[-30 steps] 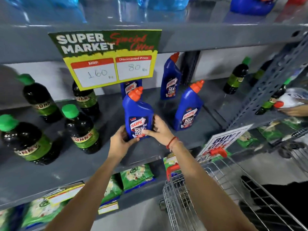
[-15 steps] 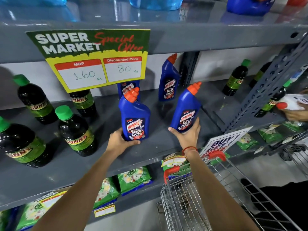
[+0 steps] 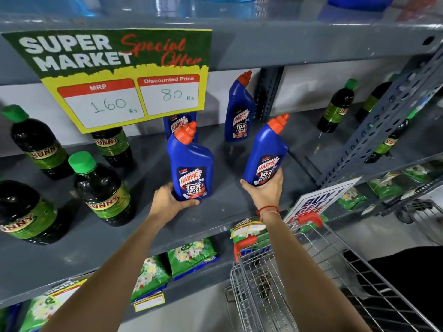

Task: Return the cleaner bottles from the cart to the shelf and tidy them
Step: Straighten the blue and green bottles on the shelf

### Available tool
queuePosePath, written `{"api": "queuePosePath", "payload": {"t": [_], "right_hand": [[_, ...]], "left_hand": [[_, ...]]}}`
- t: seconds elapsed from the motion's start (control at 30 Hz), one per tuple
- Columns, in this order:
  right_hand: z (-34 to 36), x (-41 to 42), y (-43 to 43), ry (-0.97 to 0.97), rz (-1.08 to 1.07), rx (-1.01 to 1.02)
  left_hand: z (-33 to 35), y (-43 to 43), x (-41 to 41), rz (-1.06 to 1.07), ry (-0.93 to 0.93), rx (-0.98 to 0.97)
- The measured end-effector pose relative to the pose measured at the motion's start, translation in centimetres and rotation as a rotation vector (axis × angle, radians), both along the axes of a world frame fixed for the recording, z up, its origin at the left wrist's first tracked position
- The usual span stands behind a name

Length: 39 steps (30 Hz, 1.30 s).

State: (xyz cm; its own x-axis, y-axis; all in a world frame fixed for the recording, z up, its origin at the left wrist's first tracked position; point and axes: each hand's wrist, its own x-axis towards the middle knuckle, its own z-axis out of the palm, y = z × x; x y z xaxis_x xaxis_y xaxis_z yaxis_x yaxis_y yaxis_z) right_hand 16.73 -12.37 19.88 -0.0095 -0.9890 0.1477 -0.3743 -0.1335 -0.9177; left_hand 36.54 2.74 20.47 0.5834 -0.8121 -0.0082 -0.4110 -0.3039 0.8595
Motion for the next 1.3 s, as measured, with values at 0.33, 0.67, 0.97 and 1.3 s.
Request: {"api": "queuePosePath", "payload": {"t": [0.33, 0.67, 0.97, 1.3], "right_hand": [[0.2, -0.2, 0.3, 0.001, 0.019, 0.017], [1.0, -0.2, 6.4, -0.096, -0.142, -0.076], [0.5, 11.1, 19.8, -0.048, 0.478, -0.154], [1.2, 19.1, 21.5, 0.112, 0.686, 0.061]], "left_hand": [[0.1, 0.2, 0.1, -0.006, -0.008, -0.001], [0.9, 5.3, -0.6, 0.057, -0.026, -0.088], [-0.2, 20.5, 3.0, 0.602, -0.066, -0.395], [-0.1, 22.4, 10.7, 0.624, -0.055, -0.16]]}}
